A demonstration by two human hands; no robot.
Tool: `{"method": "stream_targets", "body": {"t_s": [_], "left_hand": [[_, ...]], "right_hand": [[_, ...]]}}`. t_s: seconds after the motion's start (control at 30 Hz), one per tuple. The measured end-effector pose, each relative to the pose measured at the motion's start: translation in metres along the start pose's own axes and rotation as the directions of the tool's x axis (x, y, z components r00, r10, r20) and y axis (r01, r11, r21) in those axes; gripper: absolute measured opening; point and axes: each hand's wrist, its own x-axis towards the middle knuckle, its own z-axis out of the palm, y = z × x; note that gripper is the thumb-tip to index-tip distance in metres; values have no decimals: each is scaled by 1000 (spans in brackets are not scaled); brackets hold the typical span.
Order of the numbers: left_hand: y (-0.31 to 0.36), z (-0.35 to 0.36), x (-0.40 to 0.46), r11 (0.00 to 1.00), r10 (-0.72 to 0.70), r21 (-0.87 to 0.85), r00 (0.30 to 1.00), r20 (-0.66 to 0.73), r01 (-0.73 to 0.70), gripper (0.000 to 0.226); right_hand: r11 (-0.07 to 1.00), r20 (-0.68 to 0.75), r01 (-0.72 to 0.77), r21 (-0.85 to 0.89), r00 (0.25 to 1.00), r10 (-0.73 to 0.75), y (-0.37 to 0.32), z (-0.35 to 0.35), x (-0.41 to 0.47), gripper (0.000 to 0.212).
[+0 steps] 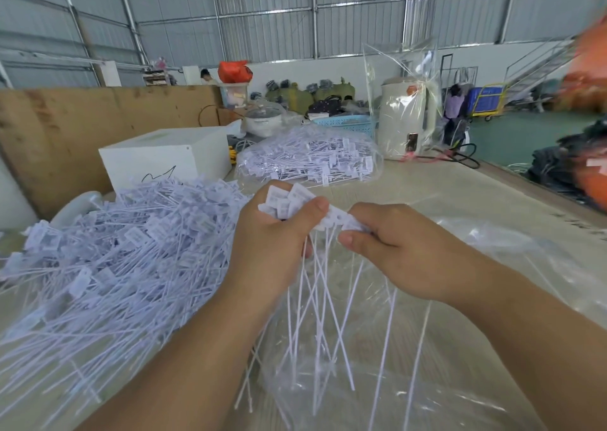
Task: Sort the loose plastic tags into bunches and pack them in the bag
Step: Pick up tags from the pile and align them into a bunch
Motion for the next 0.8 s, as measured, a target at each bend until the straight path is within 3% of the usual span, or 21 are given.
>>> {"method": "stream_targets", "body": {"t_s": [0.13,0.27,0.33,0.43,0.5,0.63,0.7,0.8], "left_hand": [[1,6,0,992,-53,-113,997,-51,47,11],[-5,8,-3,967,-180,-207,974,-140,149,16],[-7,4,0,961,-208,-216,965,-159,172,16],[-6,4,0,977,-165,-151,982,-94,150,14],[-4,8,-3,986,-125,-114,992,-12,123,12],[1,11,-9,997,-53,-47,989,137,60,12],[3,11,-9,997,-37,-68,987,157,48,4],[3,11,-12,995,28,-103,972,233,-4,12]], "right_hand": [[983,-160,32,-183,985,-62,-7,4,3,33],[988,-519,-56,146,846,125,5,-13,6,37],[982,-446,-15,186,890,98,10,-21,2,44],[986,-168,25,165,986,3,4,-14,-1,40],[996,-52,50,80,998,-46,-1,-7,-1,37],[999,28,47,0,999,-47,-5,-6,-2,66],[999,62,49,-16,997,-48,-7,-7,-4,69],[999,155,40,14,987,-42,-12,-8,-5,66]]}}
